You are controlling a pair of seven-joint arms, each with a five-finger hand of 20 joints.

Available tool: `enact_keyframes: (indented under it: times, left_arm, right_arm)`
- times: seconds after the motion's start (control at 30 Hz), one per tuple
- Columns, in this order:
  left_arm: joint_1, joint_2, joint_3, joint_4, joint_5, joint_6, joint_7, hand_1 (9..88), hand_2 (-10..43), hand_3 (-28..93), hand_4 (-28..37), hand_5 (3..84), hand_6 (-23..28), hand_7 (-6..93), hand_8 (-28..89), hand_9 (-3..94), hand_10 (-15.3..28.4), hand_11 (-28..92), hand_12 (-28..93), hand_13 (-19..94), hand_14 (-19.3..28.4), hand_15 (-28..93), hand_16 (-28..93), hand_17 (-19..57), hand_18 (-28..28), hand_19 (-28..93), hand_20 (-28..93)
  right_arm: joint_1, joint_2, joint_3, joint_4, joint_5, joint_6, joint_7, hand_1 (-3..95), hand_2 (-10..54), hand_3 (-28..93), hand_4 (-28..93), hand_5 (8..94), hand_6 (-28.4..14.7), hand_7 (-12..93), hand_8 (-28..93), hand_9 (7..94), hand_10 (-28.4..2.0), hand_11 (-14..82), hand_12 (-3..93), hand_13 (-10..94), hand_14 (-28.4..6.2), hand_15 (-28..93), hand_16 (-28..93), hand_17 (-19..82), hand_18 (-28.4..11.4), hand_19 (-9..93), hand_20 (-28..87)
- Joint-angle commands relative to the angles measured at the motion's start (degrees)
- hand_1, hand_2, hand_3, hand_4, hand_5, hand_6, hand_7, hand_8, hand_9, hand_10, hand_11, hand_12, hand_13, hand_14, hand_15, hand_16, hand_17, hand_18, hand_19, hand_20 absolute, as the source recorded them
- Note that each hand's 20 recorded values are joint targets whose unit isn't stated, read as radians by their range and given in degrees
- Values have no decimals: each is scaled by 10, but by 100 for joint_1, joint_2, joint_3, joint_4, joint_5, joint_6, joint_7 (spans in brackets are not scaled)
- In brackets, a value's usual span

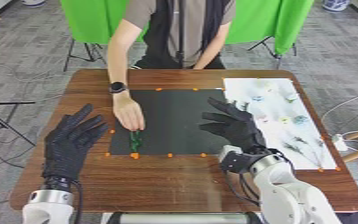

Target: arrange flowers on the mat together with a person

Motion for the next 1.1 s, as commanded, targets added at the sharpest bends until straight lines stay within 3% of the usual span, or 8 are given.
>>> enact_keyframes:
  times: [0.03, 0.43, 0.7, 0.9, 1.1]
  left_arm:
    - [21, -75, 10, 34, 39, -45, -96, 194, 113, 748, -283, 377, 110, 107, -89, 374, 236, 275, 99, 290, 284, 542, -127, -57, 266, 674, -138]
    - [47, -53, 6, 22, 12, 10, -49, 195, 113, 748, -283, 378, 111, 107, -88, 376, 236, 275, 100, 291, 284, 540, -127, -57, 265, 672, -138]
    - [104, -9, -36, -16, -7, 72, -6, 196, 113, 747, -283, 380, 112, 106, -88, 376, 235, 276, 99, 291, 284, 540, -126, -57, 265, 672, -138]
    - [141, -10, -59, -37, -5, 76, -7, 196, 114, 747, -283, 380, 112, 105, -87, 376, 236, 276, 99, 292, 284, 540, -126, -57, 266, 673, -137]
    - [149, 1, -80, -46, 6, 66, 13, 196, 114, 748, -283, 381, 113, 105, -87, 377, 238, 275, 99, 292, 284, 540, -126, -57, 266, 673, -138]
  right_arm:
    - [-73, 1, -22, -39, -2, 62, -12, 178, 97, 824, -283, 446, 4, 134, -140, 520, -173, 120, 109, 430, -212, 356, 101, 53, -191, 505, 169]
    - [-66, 40, -6, -61, -1, 82, -38, 178, 97, 823, -283, 446, 4, 135, -141, 521, -173, 122, 109, 430, -211, 357, 100, 53, -190, 504, 169]
    - [-82, 731, -324, -548, -1468, 2192, -93, 200, 82, 829, -283, 454, -3, 145, -145, 545, -174, 153, 118, 480, -198, 419, 104, 74, -200, 527, 174]
    - [-105, 1200, -335, -793, -3445, 3557, 1248, 239, 54, 830, -283, 491, -21, 160, -149, 607, -176, 237, 122, 544, -174, 510, 73, 122, -215, 619, 181]
    - [107, 1610, -380, -687, -5747, 3864, 3467, 257, 27, 827, -283, 516, -30, 164, -149, 634, -180, 266, 126, 580, -169, 538, 67, 150, -220, 658, 176]
